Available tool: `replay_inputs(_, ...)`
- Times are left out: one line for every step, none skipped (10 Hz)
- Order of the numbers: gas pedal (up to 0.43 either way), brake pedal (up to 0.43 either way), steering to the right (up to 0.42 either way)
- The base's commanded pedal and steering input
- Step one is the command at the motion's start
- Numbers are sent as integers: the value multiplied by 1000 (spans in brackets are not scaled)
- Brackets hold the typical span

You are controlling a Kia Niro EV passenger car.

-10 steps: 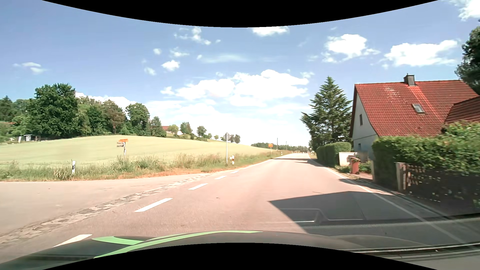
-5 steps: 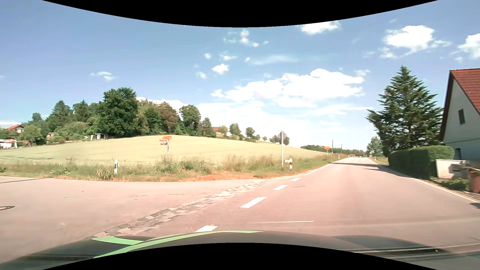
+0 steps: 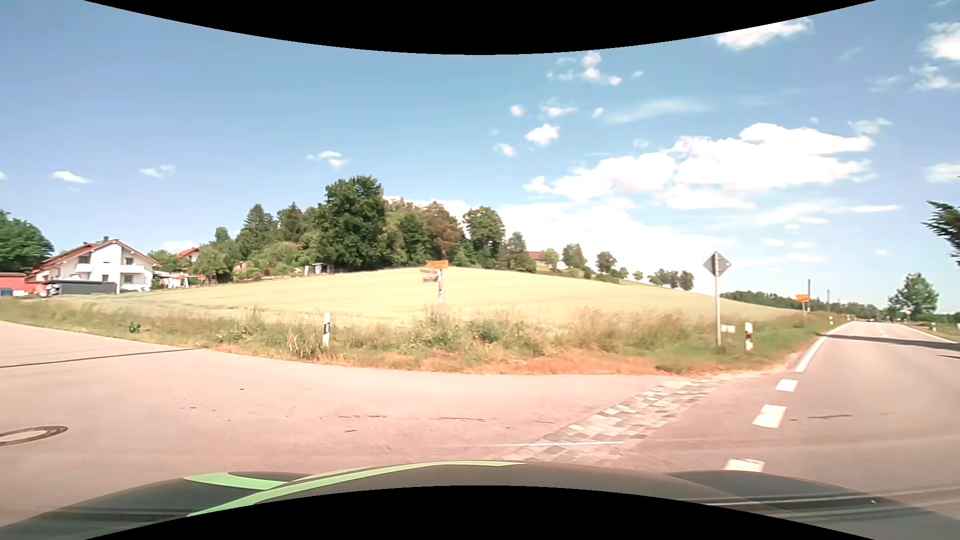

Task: Follow the waypoints while adhering to traffic rules and regulations

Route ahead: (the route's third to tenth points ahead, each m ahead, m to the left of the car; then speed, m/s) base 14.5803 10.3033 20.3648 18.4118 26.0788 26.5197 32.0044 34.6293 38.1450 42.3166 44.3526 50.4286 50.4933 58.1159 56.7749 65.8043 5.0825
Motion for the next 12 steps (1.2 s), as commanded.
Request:
replay_inputs(0, 0, -401)
replay_inputs(0, 0, -401)
replay_inputs(0, 0, -401)
replay_inputs(0, 0, -401)
replay_inputs(0, 0, -401)
replay_inputs(0, 0, -389)
replay_inputs(20, 0, -361)
replay_inputs(28, 0, -342)
replay_inputs(39, 0, -337)
replay_inputs(47, 0, -341)
replay_inputs(169, 0, -344)
replay_inputs(287, 0, -335)
